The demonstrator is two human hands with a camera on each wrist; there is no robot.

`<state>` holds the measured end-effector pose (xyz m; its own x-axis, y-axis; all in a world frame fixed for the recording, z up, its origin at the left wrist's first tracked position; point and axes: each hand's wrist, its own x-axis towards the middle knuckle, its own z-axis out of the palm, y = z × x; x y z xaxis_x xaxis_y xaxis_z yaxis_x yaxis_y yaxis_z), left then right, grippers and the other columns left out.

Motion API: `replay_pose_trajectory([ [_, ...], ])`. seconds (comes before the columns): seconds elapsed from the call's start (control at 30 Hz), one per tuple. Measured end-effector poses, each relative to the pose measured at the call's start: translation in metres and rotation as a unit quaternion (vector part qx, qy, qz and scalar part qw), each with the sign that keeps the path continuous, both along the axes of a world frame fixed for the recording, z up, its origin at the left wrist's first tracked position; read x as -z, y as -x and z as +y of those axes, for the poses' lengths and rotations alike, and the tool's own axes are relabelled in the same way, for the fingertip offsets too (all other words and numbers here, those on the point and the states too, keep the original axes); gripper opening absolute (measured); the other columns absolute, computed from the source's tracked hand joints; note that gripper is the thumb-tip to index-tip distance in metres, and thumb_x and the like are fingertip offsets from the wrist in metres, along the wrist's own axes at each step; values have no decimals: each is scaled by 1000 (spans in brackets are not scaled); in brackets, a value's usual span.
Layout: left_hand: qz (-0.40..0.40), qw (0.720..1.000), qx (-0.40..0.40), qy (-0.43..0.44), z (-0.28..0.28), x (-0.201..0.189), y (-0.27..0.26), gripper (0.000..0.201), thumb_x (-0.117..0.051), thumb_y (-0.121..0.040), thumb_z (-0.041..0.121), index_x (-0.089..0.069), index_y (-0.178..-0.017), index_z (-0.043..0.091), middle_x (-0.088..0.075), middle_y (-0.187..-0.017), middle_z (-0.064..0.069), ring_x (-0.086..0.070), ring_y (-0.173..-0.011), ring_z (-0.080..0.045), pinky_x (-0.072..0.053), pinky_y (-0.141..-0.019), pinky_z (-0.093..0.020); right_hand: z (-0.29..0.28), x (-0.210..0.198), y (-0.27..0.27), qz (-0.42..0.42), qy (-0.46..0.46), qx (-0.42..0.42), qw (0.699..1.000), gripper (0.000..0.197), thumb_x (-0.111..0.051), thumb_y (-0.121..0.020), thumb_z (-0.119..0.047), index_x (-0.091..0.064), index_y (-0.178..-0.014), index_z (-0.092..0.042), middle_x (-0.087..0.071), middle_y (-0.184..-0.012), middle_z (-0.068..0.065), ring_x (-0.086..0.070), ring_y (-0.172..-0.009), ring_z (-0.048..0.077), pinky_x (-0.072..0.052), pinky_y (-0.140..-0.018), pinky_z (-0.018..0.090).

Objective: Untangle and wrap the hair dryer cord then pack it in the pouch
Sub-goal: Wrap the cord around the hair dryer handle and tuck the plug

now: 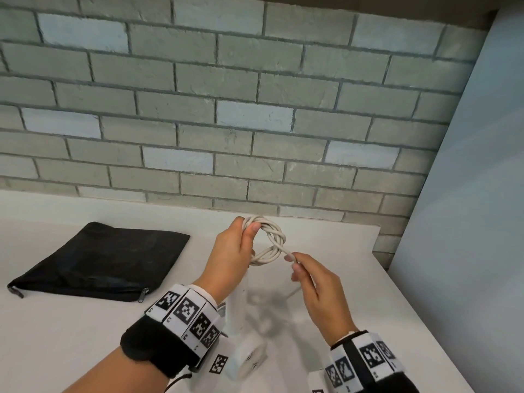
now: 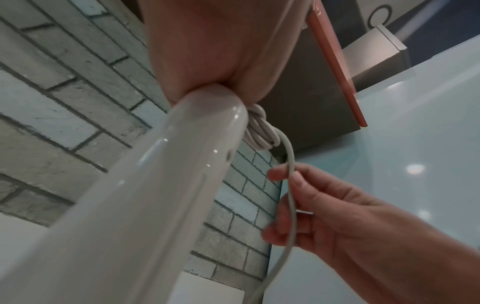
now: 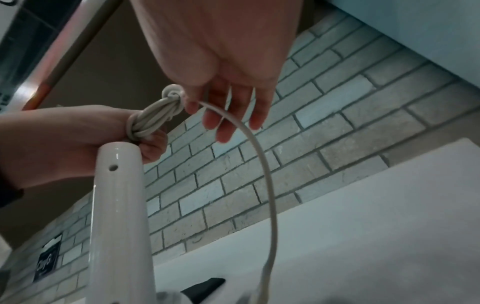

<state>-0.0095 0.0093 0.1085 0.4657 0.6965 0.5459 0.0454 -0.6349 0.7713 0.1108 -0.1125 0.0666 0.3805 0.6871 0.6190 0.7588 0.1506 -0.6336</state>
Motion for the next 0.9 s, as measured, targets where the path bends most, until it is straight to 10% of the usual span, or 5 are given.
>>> replay_pose_trajectory([
  [0.33, -24, 999, 23, 26, -2, 1, 2, 25, -37, -95, 32, -41, -71, 26, -49, -60, 1, -48, -52, -5, -39, -50, -14, 37, -15, 30, 390, -64, -67, 916, 16, -52, -85, 7, -64, -86, -3, -67, -78, 14, -65, -64, 17, -56, -61, 23],
  [0.6, -42, 999, -27, -2, -4, 3, -1, 25, -35, -96, 31, -47, -86, 12, -50, -63, 8, -53, -55, 6, -39, -51, -8, 31, -30, 45, 530, -49, -224, 816, 21, -43, -90, -8, -64, -96, -7, -66, -91, 16, -62, -87, 25, -48, -89, 41],
  [0.9, -29, 997, -22, -74, -10, 8, -4, 21, -35, -94, 35, -43, -86, 17, -55, -76, 2, -55, -71, -15, -42, -61, -23, 39, -28, 42, 589, -57, -256, 764, 25, -53, -81, -18, -60, -104, -12, -66, -82, 1, -61, -80, 13, -48, -79, 34],
])
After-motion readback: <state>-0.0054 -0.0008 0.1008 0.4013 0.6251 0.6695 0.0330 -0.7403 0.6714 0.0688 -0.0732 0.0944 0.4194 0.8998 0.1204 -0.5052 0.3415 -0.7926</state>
